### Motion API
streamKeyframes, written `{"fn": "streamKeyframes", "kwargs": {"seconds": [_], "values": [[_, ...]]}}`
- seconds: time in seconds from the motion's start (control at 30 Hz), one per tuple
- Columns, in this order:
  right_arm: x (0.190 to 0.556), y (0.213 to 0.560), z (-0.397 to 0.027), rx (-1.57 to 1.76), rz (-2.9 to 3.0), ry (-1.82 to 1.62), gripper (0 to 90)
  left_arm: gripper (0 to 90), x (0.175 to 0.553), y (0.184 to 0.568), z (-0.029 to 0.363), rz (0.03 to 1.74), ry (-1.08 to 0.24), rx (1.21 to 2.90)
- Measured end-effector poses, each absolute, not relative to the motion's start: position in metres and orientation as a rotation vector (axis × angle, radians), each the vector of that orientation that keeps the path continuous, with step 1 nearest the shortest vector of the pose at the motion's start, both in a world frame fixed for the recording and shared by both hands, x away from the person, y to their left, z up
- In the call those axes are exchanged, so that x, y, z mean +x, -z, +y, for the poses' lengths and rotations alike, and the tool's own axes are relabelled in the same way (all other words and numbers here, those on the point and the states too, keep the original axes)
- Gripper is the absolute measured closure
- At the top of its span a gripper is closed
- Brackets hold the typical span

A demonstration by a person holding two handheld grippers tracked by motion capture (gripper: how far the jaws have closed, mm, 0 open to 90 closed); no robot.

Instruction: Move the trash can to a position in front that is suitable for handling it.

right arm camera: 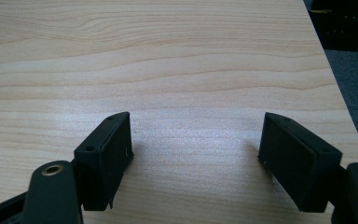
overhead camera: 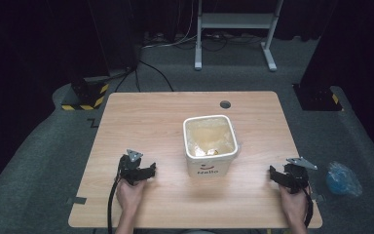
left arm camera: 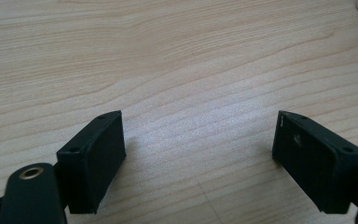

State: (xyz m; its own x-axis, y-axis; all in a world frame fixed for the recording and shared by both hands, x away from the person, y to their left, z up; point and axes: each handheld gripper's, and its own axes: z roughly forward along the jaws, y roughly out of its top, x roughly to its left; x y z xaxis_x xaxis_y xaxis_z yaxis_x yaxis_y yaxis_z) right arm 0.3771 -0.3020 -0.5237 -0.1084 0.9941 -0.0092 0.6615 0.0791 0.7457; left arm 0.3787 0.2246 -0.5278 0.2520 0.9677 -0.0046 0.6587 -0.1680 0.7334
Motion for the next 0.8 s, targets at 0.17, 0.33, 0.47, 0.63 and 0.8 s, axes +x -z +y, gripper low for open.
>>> {"fn": "streamKeyframes", "kwargs": {"seconds": [0.17, 0.33, 0.47, 0.63, 0.8], "values": [[0.377, 0.524, -0.302, 1.636, 1.827, -0.808, 25.1, 17.1, 0.379, 0.528, 0.224, 1.487, -0.636, 1.899], [0.377, 0.524, -0.301, 1.641, 1.821, -0.805, 25.1, 17.1, 0.379, 0.528, 0.223, 1.504, -0.644, 1.888], [0.378, 0.524, -0.301, 1.638, 1.825, -0.808, 25.2, 16.2, 0.38, 0.528, 0.218, 1.542, -0.663, 1.865], [0.38, 0.523, -0.302, 1.64, 1.828, -0.818, 25.6, 15.0, 0.381, 0.528, 0.217, 1.559, -0.669, 1.863], [0.381, 0.523, -0.301, 1.655, 1.811, -0.851, 25.9, 14.5, 0.381, 0.526, 0.213, 1.6, -0.661, 1.83]]}}
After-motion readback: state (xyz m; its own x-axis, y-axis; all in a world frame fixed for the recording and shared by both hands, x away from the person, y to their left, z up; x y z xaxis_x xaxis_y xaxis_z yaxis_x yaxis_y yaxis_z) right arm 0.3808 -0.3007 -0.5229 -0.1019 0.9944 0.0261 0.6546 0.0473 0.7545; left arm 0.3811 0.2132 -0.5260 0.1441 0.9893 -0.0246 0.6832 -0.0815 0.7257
